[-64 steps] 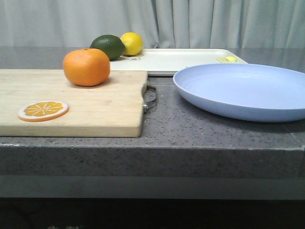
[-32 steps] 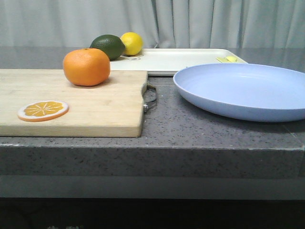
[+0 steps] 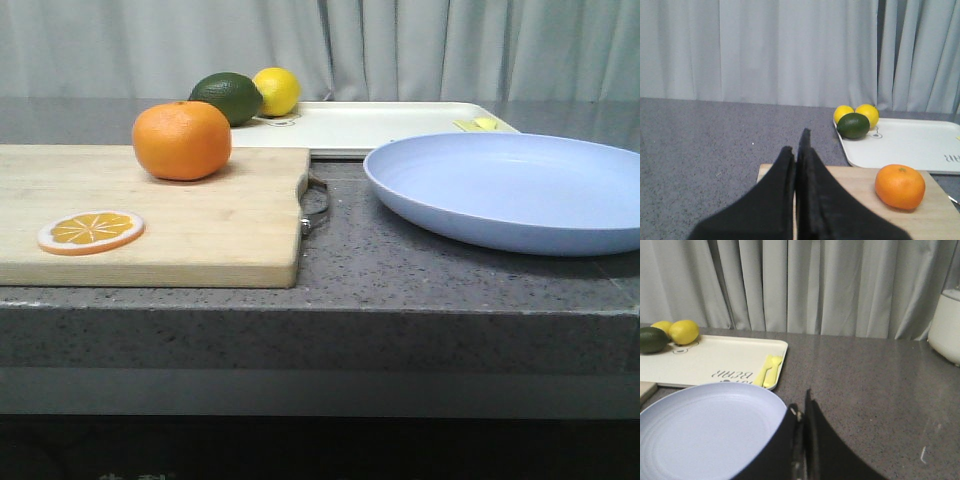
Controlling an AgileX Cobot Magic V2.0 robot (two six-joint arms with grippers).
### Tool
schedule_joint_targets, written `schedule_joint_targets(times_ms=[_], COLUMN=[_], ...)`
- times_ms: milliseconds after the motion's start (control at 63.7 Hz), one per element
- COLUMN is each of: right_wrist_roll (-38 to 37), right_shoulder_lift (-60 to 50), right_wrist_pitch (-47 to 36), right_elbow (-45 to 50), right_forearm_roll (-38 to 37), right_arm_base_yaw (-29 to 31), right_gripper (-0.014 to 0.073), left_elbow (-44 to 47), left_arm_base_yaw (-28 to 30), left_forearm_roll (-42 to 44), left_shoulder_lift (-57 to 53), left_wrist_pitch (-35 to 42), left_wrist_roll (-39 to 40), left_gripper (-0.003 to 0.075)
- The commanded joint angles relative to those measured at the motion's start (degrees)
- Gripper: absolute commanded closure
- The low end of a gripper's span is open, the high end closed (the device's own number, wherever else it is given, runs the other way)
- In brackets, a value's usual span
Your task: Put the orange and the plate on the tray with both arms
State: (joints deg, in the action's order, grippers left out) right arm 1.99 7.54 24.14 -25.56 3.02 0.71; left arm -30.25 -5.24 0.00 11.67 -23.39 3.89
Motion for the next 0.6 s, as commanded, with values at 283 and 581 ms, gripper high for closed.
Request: schedule_joint_targets(times_ms=[283, 581], right_wrist_roll=[0.5, 0.5], right_shoulder_lift=[15.5, 17.4], right_wrist_pitch=[6.2, 6.5], right_elbow=[-9.9, -9.9], right_forearm_roll=[-1.0, -1.0], right_arm_base_yaw=[0.3, 0.3], right_gripper=[0.0661, 0.0661], left_elbow=[-9.0, -9.0], left_arm_base_yaw=[0.0, 0.0], left_forearm_roll=[-0.6, -0.6], left_shoulder_lift=[13.0, 14.4], left_wrist_pitch=[-2.8, -3.0], left_wrist_roll=[0.0, 0.0], left_gripper=[0.0738, 0.0738])
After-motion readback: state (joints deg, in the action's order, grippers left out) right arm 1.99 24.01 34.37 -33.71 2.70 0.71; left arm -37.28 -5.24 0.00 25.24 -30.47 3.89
